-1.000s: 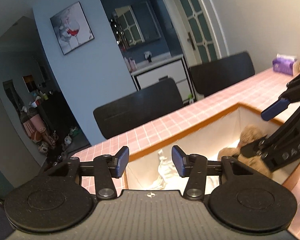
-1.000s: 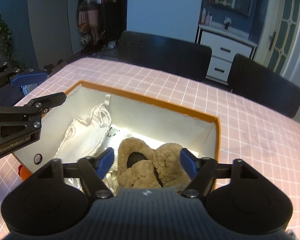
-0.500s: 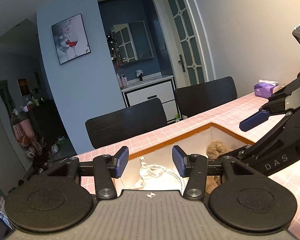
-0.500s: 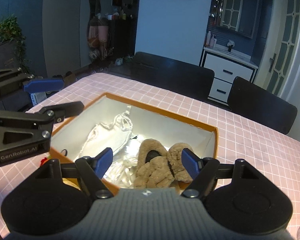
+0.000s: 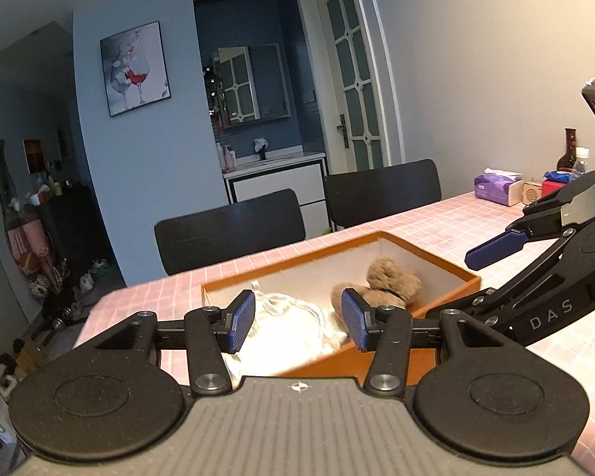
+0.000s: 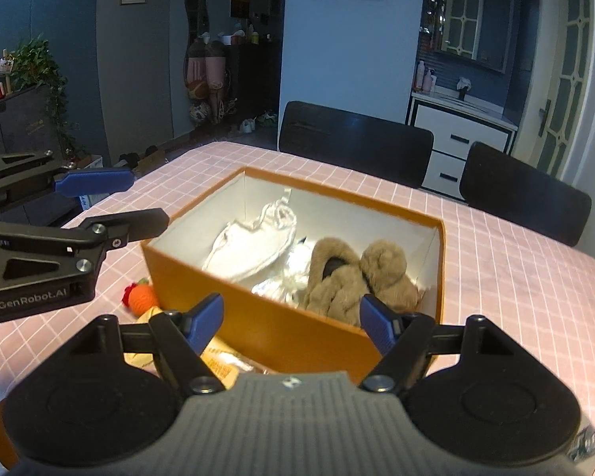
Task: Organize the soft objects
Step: 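Withdraw both tools from the box toward the yellow cloth and snack bag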
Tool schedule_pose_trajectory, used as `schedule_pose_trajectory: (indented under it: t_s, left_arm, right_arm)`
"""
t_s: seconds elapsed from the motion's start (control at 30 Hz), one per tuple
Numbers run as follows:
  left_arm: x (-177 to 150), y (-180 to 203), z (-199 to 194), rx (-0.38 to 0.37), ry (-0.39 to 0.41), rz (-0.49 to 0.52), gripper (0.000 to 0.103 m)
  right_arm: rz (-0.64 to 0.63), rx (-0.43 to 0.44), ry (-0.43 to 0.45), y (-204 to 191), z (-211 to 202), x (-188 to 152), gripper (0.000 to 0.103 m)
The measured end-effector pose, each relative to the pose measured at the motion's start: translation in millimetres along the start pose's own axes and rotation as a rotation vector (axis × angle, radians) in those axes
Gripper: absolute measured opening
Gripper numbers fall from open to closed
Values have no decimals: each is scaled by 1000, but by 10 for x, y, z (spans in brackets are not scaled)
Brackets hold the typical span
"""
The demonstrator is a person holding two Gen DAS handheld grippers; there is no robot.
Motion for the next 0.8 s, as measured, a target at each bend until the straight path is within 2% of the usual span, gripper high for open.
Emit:
schedule_pose_trajectory:
  t_s: [0.27,0.4,0.67,0.8]
  left_arm:
    - [-322,50,-174,-26,17,-82,58]
    - [-444,15,-233,-10,7,-91,58]
    - [-788,-92,-431,9,5,-240,58]
    - [-982,-97,-397,-6,-37,-303,58]
  right_arm:
    - [43,-52,60,-37,-174,-335,75]
    - [77,-81,90,-11,-207,-478,75]
    - [132,-90,133,-88,-214,-759,75]
    - [127,-59,114,-249,-110,-875,75]
Point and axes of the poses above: each gripper's, at about its wrist camera, not at the fingertips, and z roughly the way its jaws point, y to its right, x to its top, the point moved 5 cm from there along z, roughly the way its jaws point, and after that the axes turned 10 degrees about -x, right-handed, at the moved point
